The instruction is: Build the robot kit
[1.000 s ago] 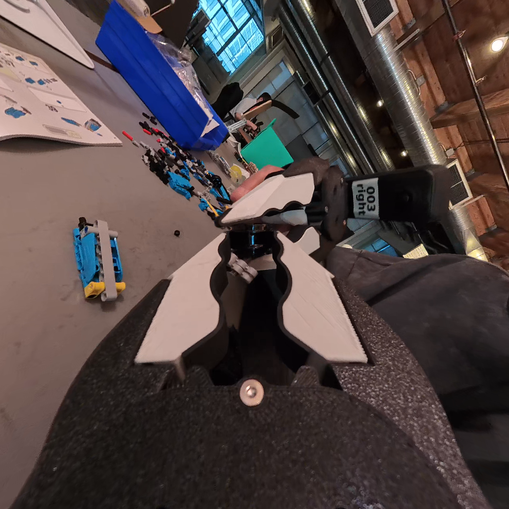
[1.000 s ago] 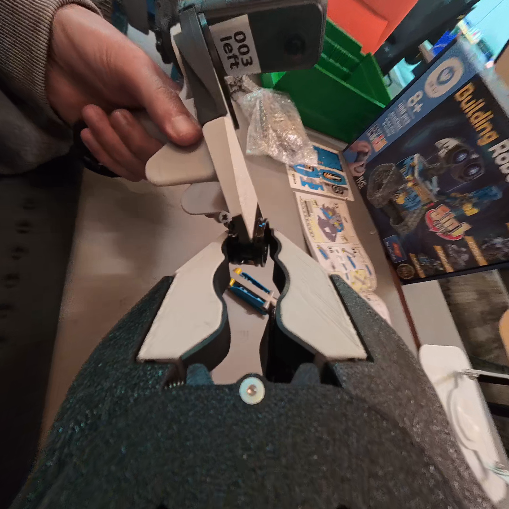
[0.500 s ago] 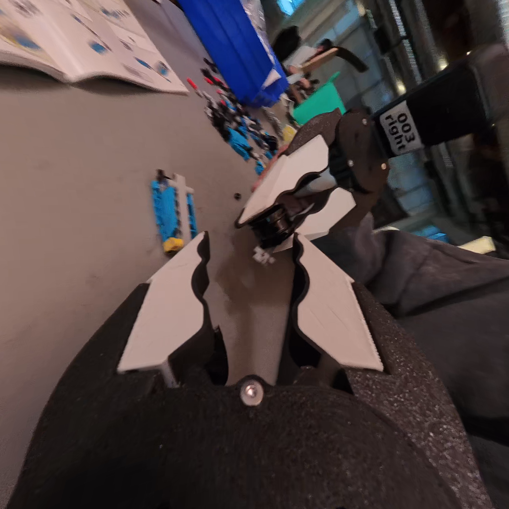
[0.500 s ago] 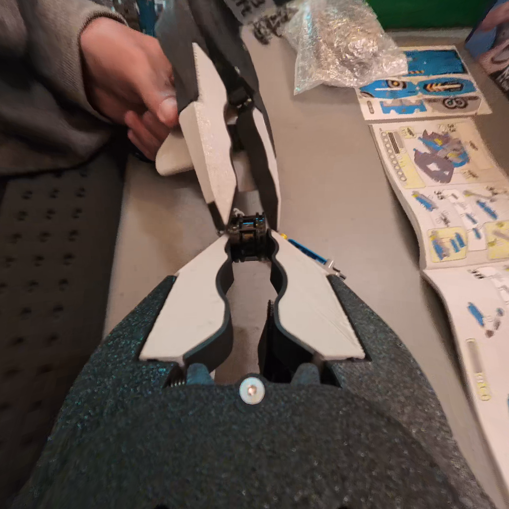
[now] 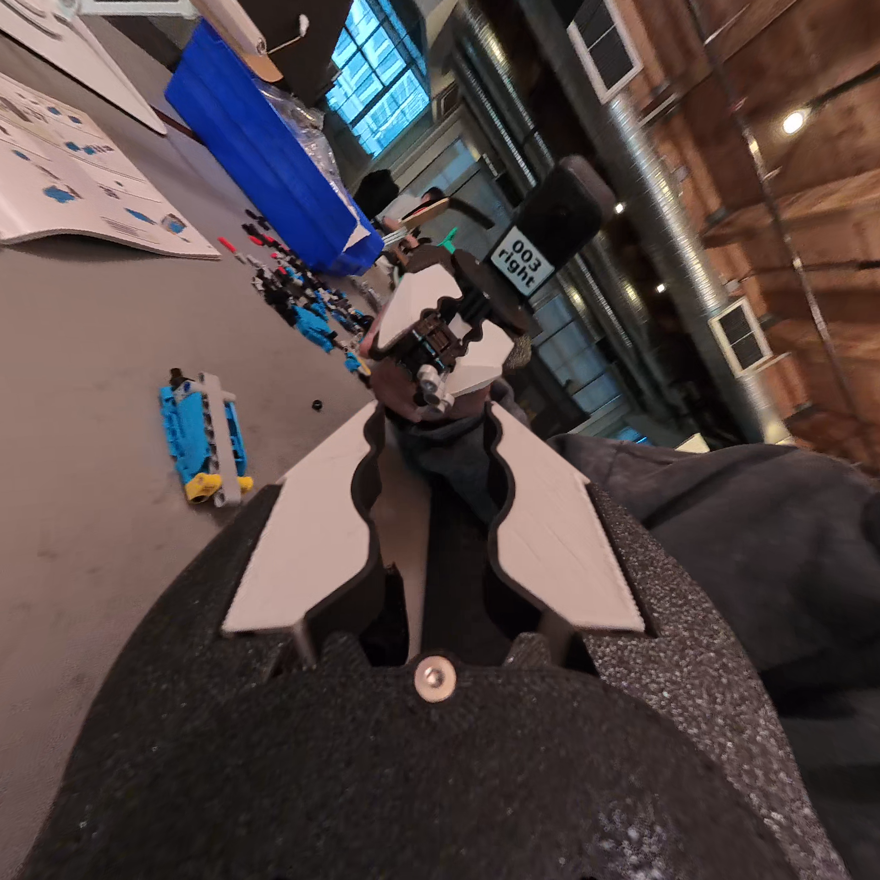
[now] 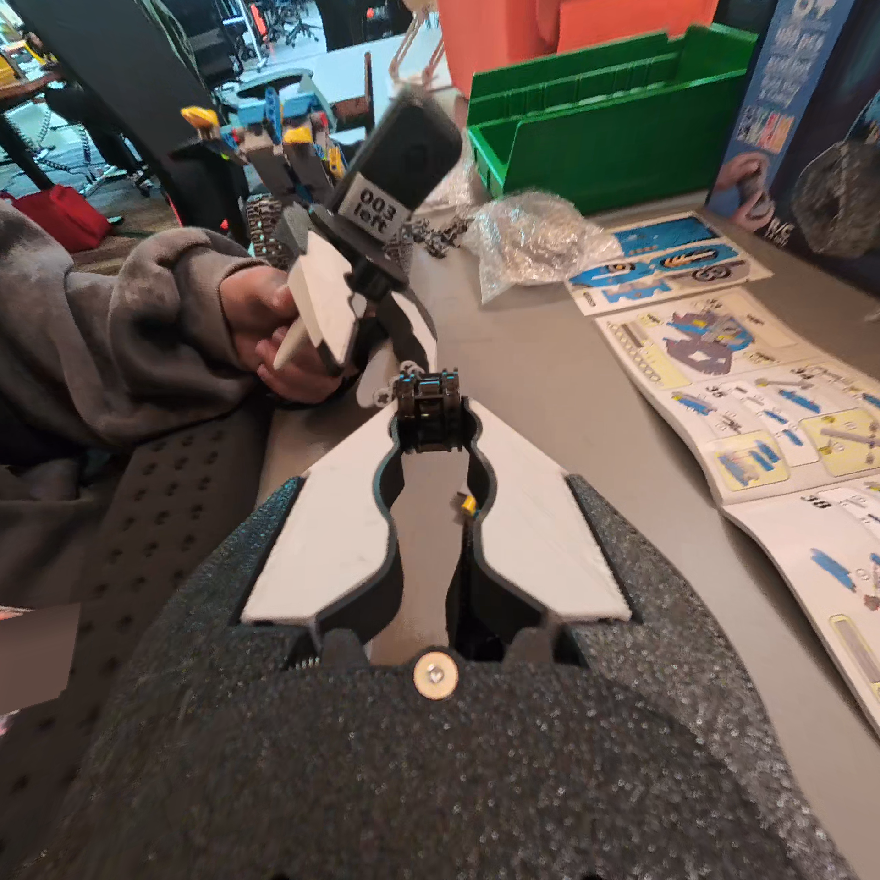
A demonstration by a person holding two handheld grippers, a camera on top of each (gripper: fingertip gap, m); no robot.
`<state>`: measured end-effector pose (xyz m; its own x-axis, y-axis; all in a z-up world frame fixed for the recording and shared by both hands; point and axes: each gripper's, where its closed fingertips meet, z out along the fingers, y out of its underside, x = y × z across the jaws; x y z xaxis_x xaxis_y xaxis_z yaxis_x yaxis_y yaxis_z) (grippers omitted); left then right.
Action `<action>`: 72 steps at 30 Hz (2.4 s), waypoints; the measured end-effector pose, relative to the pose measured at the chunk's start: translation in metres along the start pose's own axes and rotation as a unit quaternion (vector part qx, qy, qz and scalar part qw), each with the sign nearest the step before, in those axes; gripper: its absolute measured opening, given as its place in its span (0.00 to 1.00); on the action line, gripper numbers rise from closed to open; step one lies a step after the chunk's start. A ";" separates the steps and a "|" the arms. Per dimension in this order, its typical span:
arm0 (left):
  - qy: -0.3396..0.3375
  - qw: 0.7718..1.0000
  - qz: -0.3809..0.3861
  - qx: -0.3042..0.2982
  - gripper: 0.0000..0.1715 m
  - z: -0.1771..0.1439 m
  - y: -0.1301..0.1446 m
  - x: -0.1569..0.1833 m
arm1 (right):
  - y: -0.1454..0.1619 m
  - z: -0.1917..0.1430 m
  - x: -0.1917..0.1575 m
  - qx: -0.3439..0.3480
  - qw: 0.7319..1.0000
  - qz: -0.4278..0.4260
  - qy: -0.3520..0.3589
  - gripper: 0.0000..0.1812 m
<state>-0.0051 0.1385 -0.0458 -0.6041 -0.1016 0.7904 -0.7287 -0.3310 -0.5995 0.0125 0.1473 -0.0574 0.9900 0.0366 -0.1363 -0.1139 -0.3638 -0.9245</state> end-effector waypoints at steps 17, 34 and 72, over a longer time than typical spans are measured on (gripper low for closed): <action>0.040 0.997 -0.056 0.033 0.05 0.002 -0.003 0.001 | -0.002 -0.008 -0.001 0.002 1.000 -0.029 -0.003 0.03; -0.068 0.994 0.077 -0.026 0.05 0.007 0.012 -0.014 | 0.007 -0.010 -0.015 -0.018 0.997 -0.005 -0.069 0.08; 0.013 0.998 0.061 0.007 0.03 0.007 0.002 0.014 | -0.010 -0.018 -0.026 0.022 0.994 0.007 -0.104 0.07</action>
<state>-0.0126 0.1300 -0.0352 -0.6966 -0.1175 0.7077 -0.6443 -0.3313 -0.6892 -0.0101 0.1332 -0.0380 0.9503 0.2254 -0.2148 -0.1347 -0.3241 -0.9364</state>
